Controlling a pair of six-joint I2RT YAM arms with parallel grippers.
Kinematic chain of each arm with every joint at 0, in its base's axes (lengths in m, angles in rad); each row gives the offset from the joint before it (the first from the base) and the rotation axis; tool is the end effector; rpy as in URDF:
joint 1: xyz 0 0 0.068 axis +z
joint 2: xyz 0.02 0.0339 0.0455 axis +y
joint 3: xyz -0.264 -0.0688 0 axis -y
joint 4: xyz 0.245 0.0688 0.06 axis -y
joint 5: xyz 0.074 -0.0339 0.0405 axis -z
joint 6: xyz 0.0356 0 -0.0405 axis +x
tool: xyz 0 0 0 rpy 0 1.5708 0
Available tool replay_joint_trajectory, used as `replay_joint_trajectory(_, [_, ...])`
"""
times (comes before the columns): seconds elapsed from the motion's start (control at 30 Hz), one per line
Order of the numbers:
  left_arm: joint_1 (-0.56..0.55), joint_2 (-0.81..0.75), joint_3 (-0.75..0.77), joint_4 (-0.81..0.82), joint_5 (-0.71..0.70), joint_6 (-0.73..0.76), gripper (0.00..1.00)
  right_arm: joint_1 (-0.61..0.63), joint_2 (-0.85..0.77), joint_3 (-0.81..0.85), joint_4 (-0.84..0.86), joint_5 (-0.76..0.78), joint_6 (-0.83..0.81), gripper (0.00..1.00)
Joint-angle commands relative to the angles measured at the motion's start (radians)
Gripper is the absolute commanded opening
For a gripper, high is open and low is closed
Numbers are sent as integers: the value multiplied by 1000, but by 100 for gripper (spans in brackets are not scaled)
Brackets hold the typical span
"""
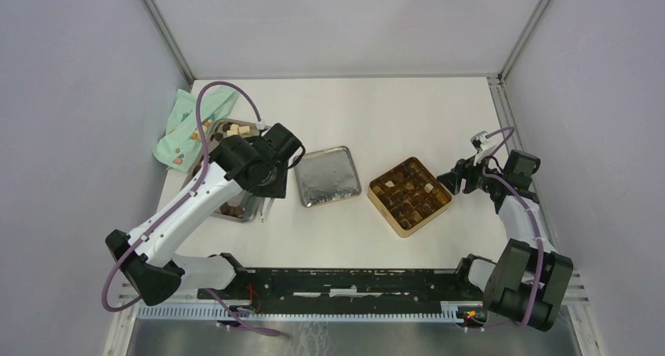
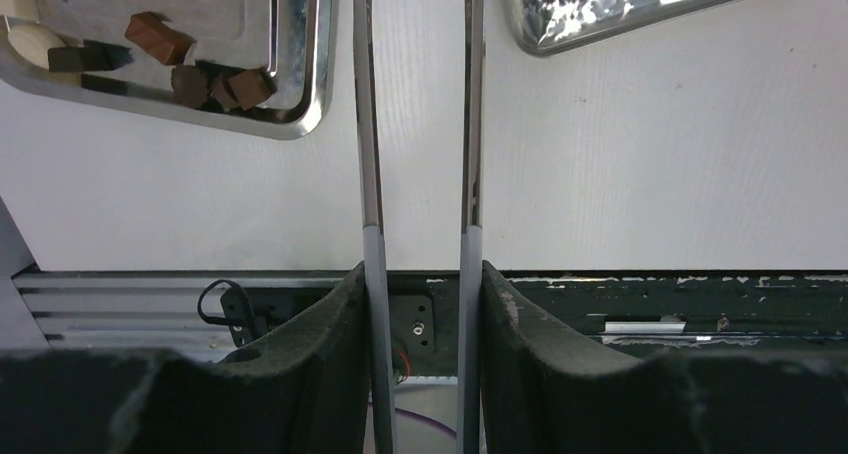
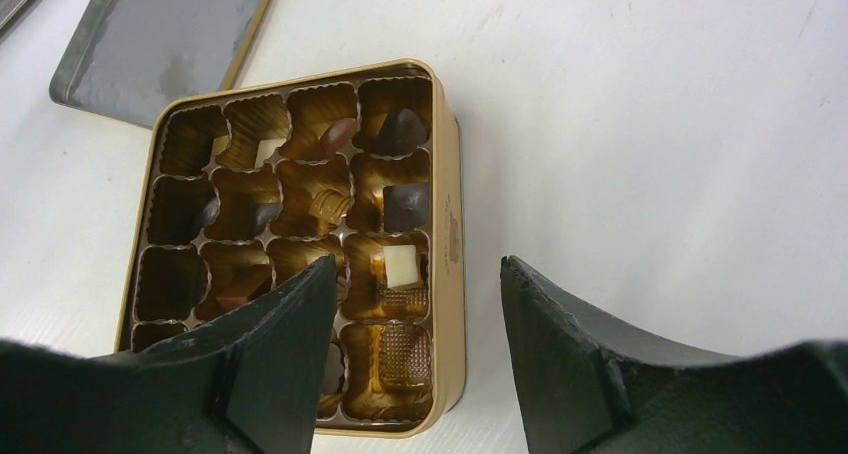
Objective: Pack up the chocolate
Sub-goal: Pick up the fake chocolate from the plate.
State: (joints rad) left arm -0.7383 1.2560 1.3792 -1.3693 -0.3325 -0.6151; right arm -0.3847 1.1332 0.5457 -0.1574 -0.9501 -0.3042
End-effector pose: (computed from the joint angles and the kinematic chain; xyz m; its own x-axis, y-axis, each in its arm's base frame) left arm 0.1619 -0.1316 0.3522 -0.8951 0.0771 -0.4391 0.0522 0.9963 0.0686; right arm 0.2101 -0.0538 0.2026 -0.4988 0.0140 -0.8666 -0.5088 0.8047 0.3059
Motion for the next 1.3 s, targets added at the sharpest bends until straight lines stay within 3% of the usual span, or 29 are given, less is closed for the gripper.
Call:
replay_joint_trajectory(0.0, [24,-27,-13,-66,-26,-94,45,-5,-13,2,40,-49,-19,67])
replay_joint_trajectory(0.27, [115,-83,-124,-74,-40,-126,47,-5,-4,-15,33,-67,-43,67])
replay_joint_trajectory(0.53, [422,-24,-127,109,-12,89,48,-5,26,-4,24,-94,-57,67])
replay_joint_trajectory(0.83, [666,54,-86,229,93,180,48,-5,45,8,-1,-98,-91,67])
replay_joint_trajectory(1.03, [791,26,-159,266,142,199,48,-5,73,24,-19,-102,-104,67])
replay_joint_trajectory(1.27, [850,47,-201,315,155,191,48,-5,111,51,-54,-108,-127,67])
